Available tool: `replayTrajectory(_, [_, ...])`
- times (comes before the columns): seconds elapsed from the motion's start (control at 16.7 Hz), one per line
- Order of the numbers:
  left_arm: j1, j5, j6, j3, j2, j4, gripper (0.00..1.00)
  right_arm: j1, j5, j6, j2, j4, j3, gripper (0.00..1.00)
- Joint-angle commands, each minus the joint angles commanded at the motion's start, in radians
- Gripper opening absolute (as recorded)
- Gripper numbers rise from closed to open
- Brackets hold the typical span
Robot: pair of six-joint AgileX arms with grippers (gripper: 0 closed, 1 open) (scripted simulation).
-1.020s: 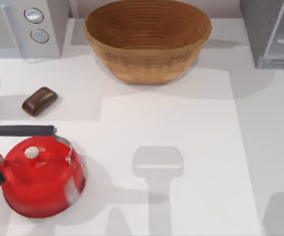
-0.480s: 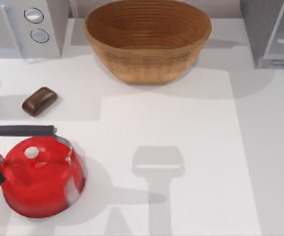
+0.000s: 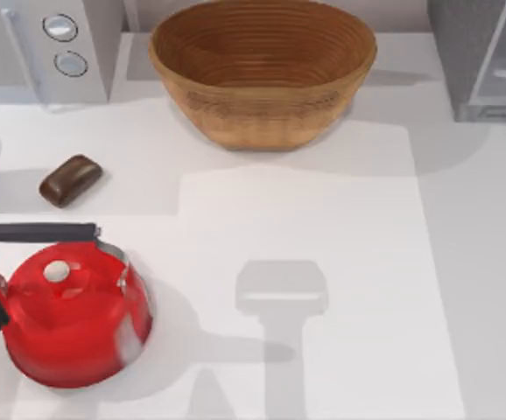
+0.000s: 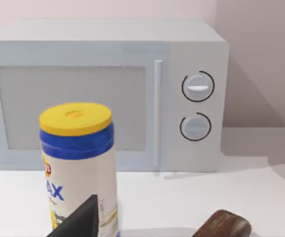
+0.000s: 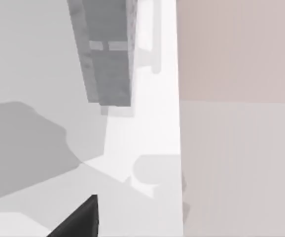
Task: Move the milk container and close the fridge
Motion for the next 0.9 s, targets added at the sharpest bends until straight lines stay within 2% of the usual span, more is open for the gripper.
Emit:
replayTrajectory(0.18, [0.0, 0.0, 0.0, 0.0, 0.0, 0.0, 1.0, 0.034, 0.008, 0.034, 0.009, 0.024, 0.0, 1.0])
replayTrajectory(0.36, [0.0, 0.0, 0.0, 0.0, 0.0, 0.0, 1.0, 0.149, 0.031, 0.162, 0.033, 0.119, 0.007, 1.0])
replayTrajectory(0.54, [0.0, 0.0, 0.0, 0.0, 0.0, 0.0, 1.0, 0.311, 0.063, 0.378, 0.058, 0.28, 0.017, 1.0])
replayTrajectory(0.9, [0.0, 0.0, 0.0, 0.0, 0.0, 0.0, 1.0, 0.637, 0.135, 0.914, 0.069, 0.714, 0.014, 1.0])
